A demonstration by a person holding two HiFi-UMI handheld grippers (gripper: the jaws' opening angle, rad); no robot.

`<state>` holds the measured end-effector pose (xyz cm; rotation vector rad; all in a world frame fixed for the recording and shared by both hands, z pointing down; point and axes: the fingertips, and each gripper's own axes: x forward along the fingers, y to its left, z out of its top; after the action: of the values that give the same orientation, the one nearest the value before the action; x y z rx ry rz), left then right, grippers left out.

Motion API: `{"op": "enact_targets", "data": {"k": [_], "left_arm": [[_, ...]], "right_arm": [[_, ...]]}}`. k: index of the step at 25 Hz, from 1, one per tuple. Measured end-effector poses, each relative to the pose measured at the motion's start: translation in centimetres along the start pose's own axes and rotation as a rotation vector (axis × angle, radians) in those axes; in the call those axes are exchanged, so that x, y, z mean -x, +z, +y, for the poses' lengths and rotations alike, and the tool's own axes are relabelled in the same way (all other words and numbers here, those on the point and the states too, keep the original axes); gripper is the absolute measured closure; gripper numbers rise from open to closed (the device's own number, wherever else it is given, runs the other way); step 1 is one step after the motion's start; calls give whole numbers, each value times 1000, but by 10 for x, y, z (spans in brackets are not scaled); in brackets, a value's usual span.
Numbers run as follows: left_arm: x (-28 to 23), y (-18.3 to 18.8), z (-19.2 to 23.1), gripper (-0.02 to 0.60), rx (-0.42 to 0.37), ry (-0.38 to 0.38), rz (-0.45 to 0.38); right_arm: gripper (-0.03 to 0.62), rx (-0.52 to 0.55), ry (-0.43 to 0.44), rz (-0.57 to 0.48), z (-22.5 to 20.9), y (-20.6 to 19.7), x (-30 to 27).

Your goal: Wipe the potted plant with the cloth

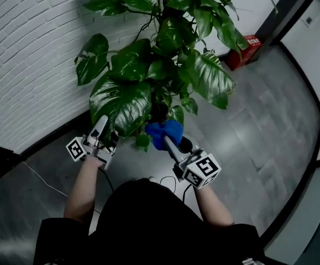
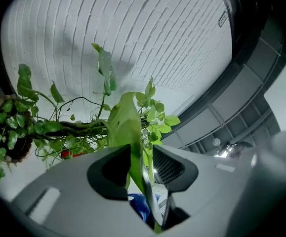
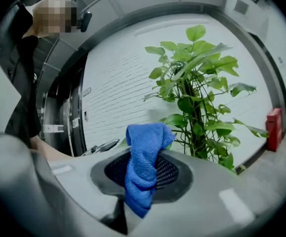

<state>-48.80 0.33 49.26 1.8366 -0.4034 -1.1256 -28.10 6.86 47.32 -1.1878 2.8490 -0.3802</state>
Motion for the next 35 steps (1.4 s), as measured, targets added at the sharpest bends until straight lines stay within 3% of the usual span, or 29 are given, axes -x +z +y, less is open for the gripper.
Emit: {"op": "enact_targets", "data": {"k": [2,5,10,13,17,25,28,32,35], "left_arm": [[4,3,0,454,-37,24,30],[20,2,6,439,-159,136,97],[62,20,-1,402,-525,370,224],[86,42,-17,390,-635,445,188],[101,54,-47,390,-709,432,175],[71,8,-62,390,-844,336,326],[62,4,-72,398,-956,363,329],[48,2,-86,576,-1177,443,255],[29,-21,-87,575,-1233,480,250]], "right_arm": [[505,4,-29,-28,-1,8,5],[505,2,-74,-48,-1,14,7],[505,-21,-72,-64,18,9,-10],[505,-29,-58,-65,34,6,-20],[505,-27,-70,-41,51,5,-26],[505,9,-21,-53,70,20,-24],[505,20,11,-78,71,30,-20],[505,46,90,-97,57,44,-15],[505,79,137,-82,37,45,-1]]}}
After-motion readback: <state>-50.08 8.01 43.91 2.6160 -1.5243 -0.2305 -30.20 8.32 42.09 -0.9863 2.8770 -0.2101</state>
